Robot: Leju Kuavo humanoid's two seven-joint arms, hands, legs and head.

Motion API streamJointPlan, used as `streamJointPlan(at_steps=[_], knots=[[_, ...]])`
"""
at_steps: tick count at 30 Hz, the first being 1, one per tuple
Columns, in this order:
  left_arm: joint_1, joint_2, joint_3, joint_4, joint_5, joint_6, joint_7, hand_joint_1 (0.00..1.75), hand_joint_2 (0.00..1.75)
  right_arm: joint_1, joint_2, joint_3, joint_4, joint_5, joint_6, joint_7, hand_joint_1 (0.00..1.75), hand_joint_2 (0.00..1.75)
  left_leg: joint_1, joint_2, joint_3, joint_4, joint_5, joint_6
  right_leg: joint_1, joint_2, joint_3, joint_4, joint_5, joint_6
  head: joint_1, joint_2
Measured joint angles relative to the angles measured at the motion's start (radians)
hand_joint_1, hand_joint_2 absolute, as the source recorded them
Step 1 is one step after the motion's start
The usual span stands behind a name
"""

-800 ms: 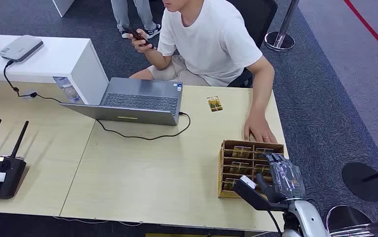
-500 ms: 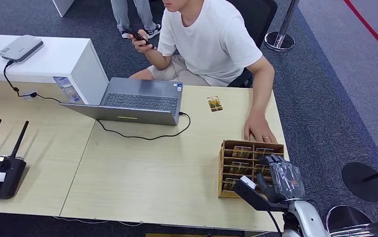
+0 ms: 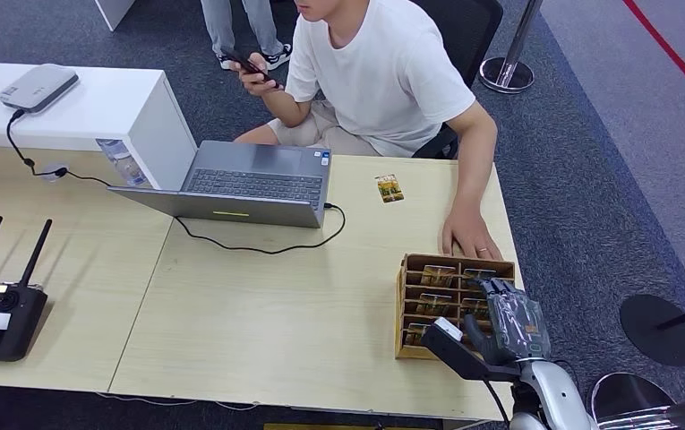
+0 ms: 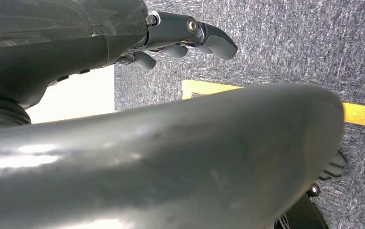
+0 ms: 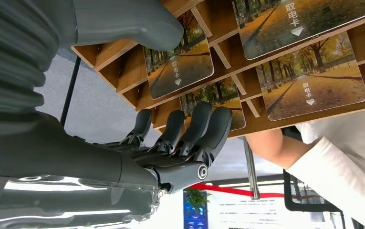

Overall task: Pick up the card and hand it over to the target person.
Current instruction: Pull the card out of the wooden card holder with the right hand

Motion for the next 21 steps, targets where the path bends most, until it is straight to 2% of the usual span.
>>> streamJointPlan(at_steps=[21], knots=[[-0.004, -0.001, -0.017, -0.001, -0.008, -0.004, 0.002, 0.0, 0.0, 0.042, 0.003, -0.025, -0.037, -0.004, -0.002, 0.011, 0.82, 1.75, 0.0, -0.001, 0.0, 0.0, 0.0, 0.0, 0.0, -0.001, 0.0, 0.0, 0.0, 0.0, 0.0, 0.0]])
